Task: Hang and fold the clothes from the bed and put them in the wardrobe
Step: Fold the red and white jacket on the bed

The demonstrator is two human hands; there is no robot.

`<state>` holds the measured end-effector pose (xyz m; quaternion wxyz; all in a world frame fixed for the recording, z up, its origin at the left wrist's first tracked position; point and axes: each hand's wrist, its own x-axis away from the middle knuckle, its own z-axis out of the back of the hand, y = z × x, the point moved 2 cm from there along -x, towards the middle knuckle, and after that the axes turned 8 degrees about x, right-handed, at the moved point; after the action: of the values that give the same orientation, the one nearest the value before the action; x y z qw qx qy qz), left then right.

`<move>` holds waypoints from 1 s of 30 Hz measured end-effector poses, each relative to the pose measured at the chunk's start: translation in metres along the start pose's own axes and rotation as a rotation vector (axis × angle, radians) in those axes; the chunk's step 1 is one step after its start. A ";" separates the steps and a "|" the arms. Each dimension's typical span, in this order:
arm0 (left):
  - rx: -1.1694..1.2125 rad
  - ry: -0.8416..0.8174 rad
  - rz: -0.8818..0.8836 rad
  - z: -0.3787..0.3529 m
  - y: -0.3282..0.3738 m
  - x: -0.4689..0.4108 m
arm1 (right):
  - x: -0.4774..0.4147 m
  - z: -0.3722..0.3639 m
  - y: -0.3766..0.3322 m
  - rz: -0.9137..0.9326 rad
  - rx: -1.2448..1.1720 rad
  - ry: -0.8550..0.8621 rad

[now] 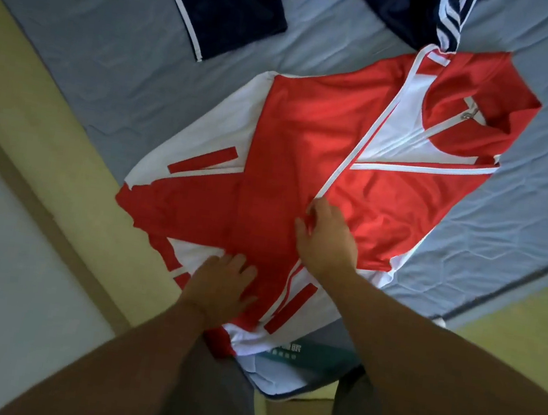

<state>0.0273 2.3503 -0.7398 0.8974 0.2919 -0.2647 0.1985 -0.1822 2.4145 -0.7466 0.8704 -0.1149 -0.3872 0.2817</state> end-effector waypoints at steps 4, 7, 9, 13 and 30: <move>-0.039 -0.207 0.097 -0.034 -0.004 0.031 | 0.036 -0.039 0.019 0.015 0.198 -0.237; -0.039 -0.236 0.186 -0.039 -0.012 0.037 | 0.039 -0.044 0.028 0.068 0.253 -0.255; -0.037 -0.253 0.180 -0.034 -0.011 0.032 | 0.036 -0.038 0.028 0.117 0.251 -0.232; -0.009 -0.171 0.070 0.002 0.006 -0.005 | 0.015 -0.001 0.030 0.048 0.172 -0.034; 0.017 0.265 0.149 0.203 0.123 -0.363 | -0.126 0.163 0.181 -0.770 -0.519 0.241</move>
<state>-0.3917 2.2418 -0.7629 0.9048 0.2503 -0.1629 0.3036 -0.4432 2.4859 -0.7897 0.8928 -0.2084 -0.3554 -0.1823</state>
